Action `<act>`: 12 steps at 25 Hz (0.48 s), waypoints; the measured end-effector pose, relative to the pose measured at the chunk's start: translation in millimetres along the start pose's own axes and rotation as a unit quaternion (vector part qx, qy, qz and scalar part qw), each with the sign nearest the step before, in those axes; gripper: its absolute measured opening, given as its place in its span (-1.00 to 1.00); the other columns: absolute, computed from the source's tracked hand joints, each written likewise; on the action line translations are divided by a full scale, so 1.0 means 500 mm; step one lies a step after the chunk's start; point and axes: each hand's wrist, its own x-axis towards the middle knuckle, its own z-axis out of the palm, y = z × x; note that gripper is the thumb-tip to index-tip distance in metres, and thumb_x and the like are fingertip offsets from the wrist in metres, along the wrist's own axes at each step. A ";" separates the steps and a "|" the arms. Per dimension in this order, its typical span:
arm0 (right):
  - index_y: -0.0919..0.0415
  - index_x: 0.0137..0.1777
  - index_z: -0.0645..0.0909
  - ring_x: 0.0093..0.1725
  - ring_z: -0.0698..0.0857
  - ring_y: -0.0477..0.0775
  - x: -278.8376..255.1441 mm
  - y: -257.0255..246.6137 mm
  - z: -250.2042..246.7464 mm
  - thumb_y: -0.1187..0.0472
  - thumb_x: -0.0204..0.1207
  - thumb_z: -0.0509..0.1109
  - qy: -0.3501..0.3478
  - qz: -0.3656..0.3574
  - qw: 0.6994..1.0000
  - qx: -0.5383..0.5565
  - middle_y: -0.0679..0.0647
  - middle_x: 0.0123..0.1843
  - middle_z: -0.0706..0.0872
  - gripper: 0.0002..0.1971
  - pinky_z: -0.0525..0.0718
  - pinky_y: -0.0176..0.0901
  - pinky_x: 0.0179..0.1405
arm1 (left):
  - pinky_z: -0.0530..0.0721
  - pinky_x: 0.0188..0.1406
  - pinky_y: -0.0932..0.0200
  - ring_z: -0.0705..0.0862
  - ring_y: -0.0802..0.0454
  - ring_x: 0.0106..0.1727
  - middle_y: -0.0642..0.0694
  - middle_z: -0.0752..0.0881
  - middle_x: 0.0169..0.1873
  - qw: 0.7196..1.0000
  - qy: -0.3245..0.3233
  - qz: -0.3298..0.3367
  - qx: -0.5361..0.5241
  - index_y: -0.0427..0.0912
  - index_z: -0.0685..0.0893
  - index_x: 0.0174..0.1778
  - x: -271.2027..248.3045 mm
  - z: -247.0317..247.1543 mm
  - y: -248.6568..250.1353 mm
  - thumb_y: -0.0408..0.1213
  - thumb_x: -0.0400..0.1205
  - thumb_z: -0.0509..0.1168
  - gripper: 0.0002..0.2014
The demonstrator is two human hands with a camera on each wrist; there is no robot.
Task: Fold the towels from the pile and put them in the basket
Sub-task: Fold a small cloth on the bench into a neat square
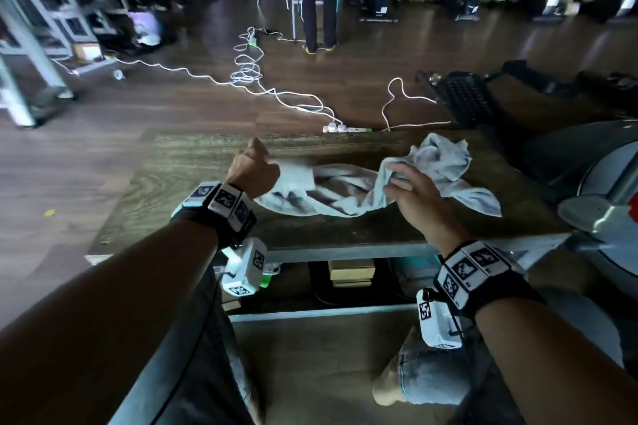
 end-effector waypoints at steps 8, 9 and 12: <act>0.03 0.31 0.70 0.20 0.76 -0.15 -0.026 -0.080 0.073 0.55 0.58 0.23 -0.163 -0.133 0.978 -0.006 -0.02 0.24 0.78 -0.51 0.63 -0.35 0.18 | 0.45 -0.30 0.36 0.58 0.15 -0.30 -0.02 0.66 -0.29 0.974 -0.043 0.170 -0.140 -0.31 0.64 -0.03 -0.136 0.094 0.074 -0.30 0.57 0.45 -0.82; 0.03 0.33 0.68 0.20 0.75 -0.20 -0.026 -0.085 0.073 0.59 0.57 0.19 -0.163 -0.139 0.977 -0.020 -0.02 0.22 0.78 -0.46 0.60 -0.43 0.13 | 0.46 -0.28 0.34 0.57 0.15 -0.28 -0.03 0.66 -0.31 0.974 -0.031 0.149 -0.166 -0.32 0.67 -0.06 -0.134 0.089 0.081 -0.32 0.60 0.42 -0.87; -0.13 0.47 0.52 0.26 0.68 -0.09 -0.008 -0.082 0.063 0.46 0.58 0.34 -0.090 -0.154 0.983 -0.045 -0.06 0.35 0.65 -0.43 0.56 -0.43 0.02 | 0.61 -0.21 0.41 0.68 0.10 -0.18 -0.05 0.74 -0.24 0.967 -0.028 0.045 -0.248 -0.17 0.74 -0.02 -0.116 0.055 0.091 -0.10 0.59 0.40 -0.80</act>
